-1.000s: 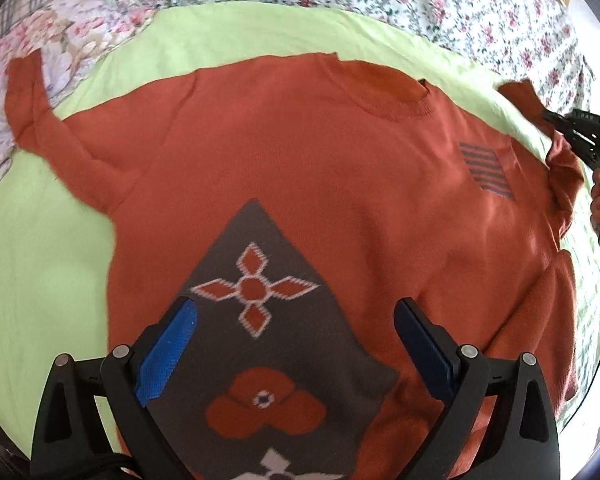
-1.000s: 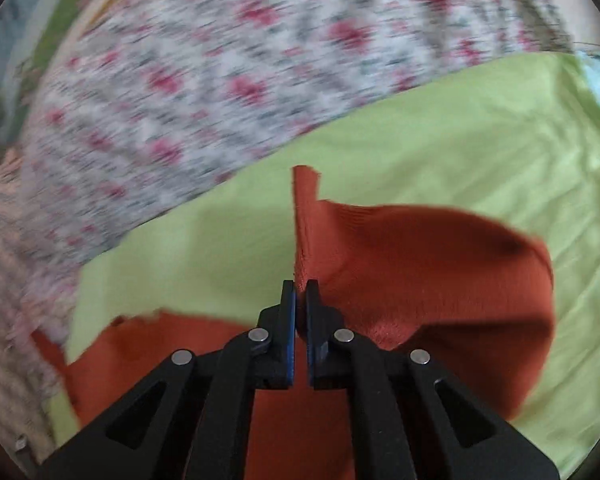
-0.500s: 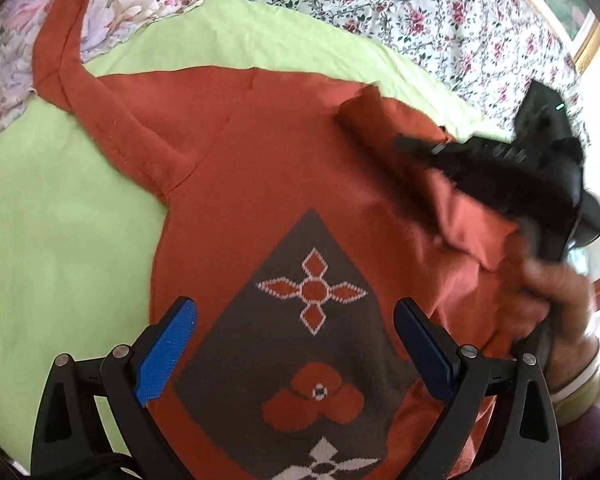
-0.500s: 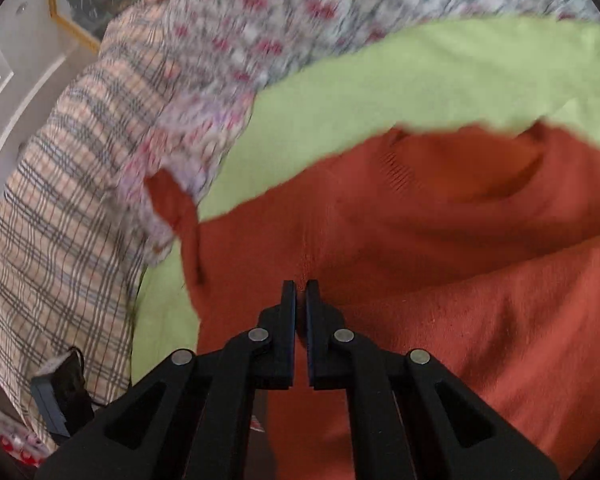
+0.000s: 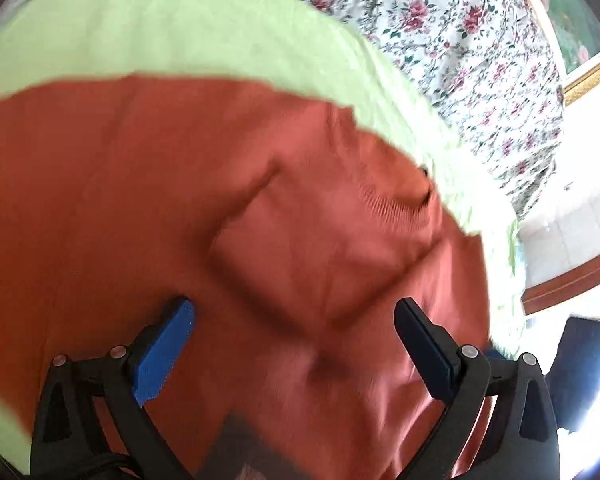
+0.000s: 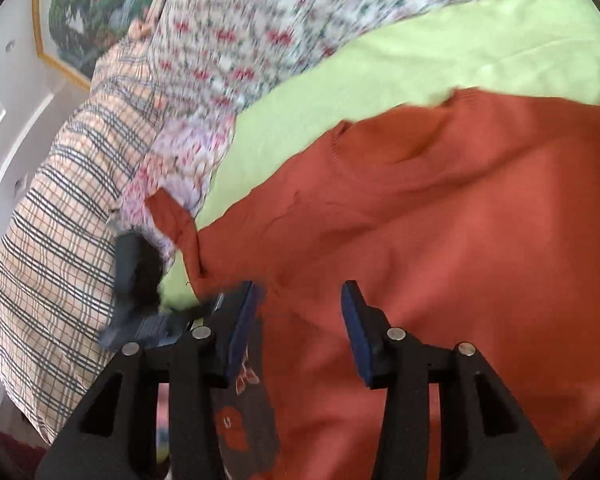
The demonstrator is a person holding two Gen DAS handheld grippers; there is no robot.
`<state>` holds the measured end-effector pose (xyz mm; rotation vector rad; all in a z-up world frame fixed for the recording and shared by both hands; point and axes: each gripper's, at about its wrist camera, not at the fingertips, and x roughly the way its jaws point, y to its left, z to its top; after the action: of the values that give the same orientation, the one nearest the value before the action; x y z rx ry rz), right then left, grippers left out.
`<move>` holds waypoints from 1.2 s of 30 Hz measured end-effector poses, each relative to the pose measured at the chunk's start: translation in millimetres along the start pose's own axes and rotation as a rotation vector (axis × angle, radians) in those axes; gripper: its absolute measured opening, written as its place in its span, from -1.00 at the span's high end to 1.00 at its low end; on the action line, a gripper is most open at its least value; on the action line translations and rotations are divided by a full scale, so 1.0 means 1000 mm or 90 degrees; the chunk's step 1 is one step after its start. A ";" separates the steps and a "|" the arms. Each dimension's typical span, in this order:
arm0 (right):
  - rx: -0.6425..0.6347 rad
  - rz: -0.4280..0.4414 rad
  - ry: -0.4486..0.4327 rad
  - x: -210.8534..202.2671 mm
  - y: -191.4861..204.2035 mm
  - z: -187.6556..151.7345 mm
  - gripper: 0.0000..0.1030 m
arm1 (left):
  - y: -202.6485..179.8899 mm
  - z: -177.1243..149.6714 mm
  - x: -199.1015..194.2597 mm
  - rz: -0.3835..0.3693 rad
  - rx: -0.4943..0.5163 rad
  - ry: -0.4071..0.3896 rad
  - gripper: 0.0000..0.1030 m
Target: Fold small clothes
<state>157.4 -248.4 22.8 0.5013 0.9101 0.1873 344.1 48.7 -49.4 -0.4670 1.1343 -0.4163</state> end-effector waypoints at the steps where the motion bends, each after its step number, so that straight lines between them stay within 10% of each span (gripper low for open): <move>1: 0.005 -0.010 -0.011 -0.014 -0.002 -0.006 0.11 | -0.002 0.010 0.006 -0.005 0.005 0.002 -0.90; 3: 0.018 -0.024 -0.027 -0.034 -0.005 -0.017 0.11 | -0.007 0.025 0.016 -0.005 0.026 0.002 -0.49; 5: 0.030 -0.034 -0.039 -0.049 -0.008 -0.024 0.11 | -0.012 0.029 0.024 0.007 0.060 0.013 0.88; 13: 0.038 -0.069 -0.089 -0.092 -0.024 -0.025 0.11 | 0.007 -0.031 -0.056 0.008 0.057 -0.125 0.88; 20: 0.072 -0.119 -0.115 -0.117 -0.052 -0.027 0.11 | 0.028 -0.025 -0.035 -0.049 0.022 -0.023 0.07; 22: 0.081 -0.127 -0.122 -0.123 -0.055 -0.028 0.11 | 0.023 -0.019 -0.027 -0.047 0.035 -0.017 0.19; 24: 0.084 -0.134 -0.128 -0.128 -0.059 -0.028 0.11 | 0.012 -0.015 -0.024 -0.017 0.069 -0.026 0.98; 30: 0.088 -0.171 -0.155 -0.146 -0.075 -0.026 0.11 | 0.008 -0.022 -0.068 0.048 0.079 -0.192 0.90; 36: 0.083 -0.238 -0.124 -0.129 -0.105 0.001 0.11 | 0.038 -0.028 -0.048 0.022 0.019 -0.103 0.72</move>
<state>74.1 -386.6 63.6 0.4517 0.8118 -0.2589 303.1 102.7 -43.8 -0.4462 0.9775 -0.3588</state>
